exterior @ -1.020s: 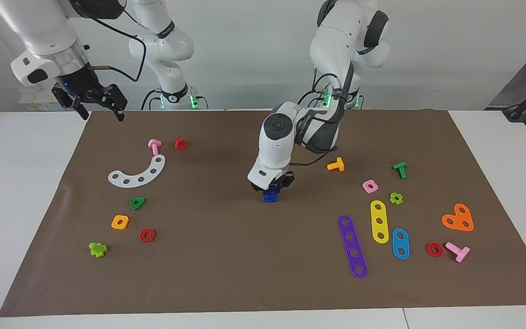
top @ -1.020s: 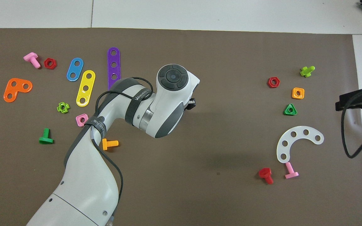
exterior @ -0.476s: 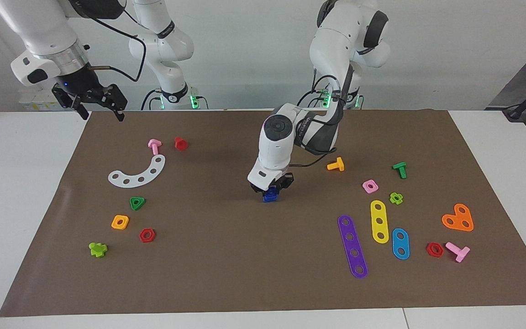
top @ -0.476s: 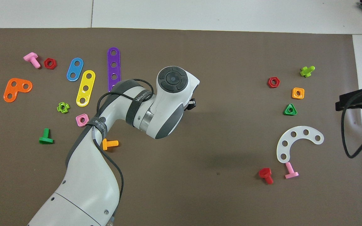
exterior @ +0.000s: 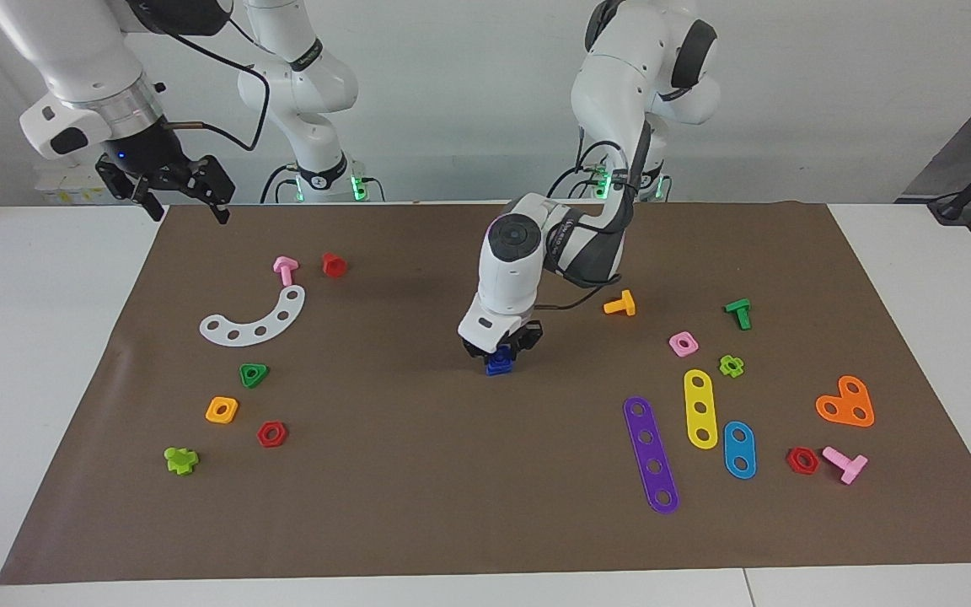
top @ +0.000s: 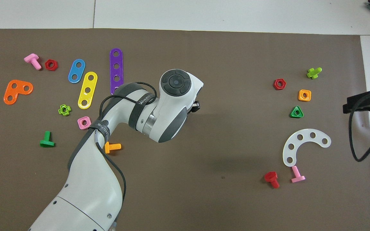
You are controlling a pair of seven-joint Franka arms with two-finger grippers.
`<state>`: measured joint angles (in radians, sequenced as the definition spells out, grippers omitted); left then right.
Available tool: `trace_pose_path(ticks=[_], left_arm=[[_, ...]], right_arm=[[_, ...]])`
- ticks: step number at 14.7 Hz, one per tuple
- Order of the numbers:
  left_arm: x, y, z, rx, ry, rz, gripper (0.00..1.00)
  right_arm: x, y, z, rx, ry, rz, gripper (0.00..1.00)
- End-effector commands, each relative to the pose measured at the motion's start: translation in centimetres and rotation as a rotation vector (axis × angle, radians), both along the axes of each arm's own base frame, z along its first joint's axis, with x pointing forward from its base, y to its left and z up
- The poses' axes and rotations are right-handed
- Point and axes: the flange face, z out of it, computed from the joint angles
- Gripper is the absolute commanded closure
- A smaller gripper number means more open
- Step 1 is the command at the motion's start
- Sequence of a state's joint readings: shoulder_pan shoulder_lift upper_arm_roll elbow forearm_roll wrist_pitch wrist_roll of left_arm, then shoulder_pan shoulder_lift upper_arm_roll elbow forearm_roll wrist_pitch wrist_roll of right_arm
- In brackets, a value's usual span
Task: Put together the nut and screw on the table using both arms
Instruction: 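Lower the blue nut onto the blue bolt with the left gripper, then open the left gripper and lift it off the assembled bolt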
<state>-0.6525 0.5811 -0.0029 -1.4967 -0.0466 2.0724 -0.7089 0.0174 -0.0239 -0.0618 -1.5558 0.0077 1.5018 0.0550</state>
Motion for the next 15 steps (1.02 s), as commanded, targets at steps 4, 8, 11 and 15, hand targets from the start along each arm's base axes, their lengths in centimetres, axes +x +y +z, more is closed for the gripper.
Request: trace_pose_path(ticks=[4,8,11,15], left_arm=[[-0.1,-0.1,0.2,0.004,-0.01,0.01,0.29],[1.9,2.3,3.7,0.045,0.019,0.029,0.29],[4.8,7.0,6.8,0.055,0.052,0.021,0.29],[6.9,17.1,15.2,0.005,0.033,-0.049,0.29]], right_arm=[[-0.2,-0.3,-0.2,0.006,0.008,-0.014,0.0],[-0.2,-0.3,-0.2,0.006,0.008,-0.014,0.0],[-0.2,-0.3,-0.2,0.006,0.008,-0.014,0.0],[-0.7,-0.3,-0.4,0.007,0.011,-0.018,0.0]])
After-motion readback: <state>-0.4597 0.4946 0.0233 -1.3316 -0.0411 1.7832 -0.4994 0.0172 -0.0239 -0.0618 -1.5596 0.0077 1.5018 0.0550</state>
